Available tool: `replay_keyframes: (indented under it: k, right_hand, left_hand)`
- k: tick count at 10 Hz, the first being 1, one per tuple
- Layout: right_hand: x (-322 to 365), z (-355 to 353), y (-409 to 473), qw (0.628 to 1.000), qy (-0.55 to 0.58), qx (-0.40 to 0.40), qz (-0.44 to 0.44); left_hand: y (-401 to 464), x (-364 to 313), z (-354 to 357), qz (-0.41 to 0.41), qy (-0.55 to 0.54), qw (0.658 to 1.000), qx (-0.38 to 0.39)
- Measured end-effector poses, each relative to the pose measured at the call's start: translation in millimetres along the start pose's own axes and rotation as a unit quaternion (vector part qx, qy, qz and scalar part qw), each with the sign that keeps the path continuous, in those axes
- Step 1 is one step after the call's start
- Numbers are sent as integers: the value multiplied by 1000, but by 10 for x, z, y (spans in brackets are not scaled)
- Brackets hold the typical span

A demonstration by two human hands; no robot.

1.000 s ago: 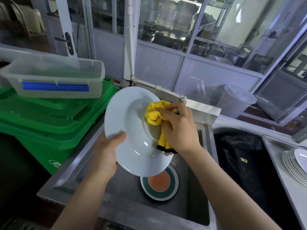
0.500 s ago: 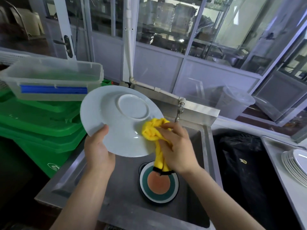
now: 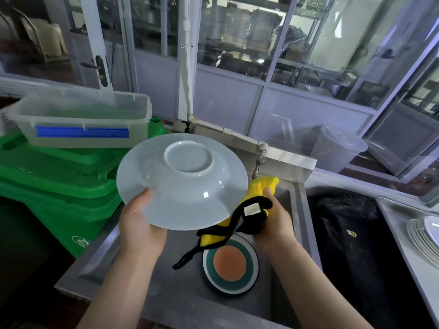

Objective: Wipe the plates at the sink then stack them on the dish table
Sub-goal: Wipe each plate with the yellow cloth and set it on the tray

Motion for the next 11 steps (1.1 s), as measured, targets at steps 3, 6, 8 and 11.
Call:
replay_keyframes:
  k: [3,6,8,11]
  right_hand:
    - [252,196,-39,990,31,117,-77]
    - [598,-44,176,985,-28,140,-93]
    - [570,-222,311,998,6,43,-37]
    - [1005,-294,181,820,-395,-39,-412]
  left_hand:
    - [56,289,-30,-131,32,985,106]
    - [400,90,-12,-258,-3,949,179]
    - [470,99,217,-211,146,956,140]
    - [269,437,480,-123,112,982,86]
Point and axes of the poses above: each hand's wrist, its own y-axis towards the middle knuckle, its own z-axis out of the palm, x = y × z, the point moved 7 cm from there along y, towards the middle knuckle, and after that the axes turned 14 degrees about -z, right-handed, at the moved point
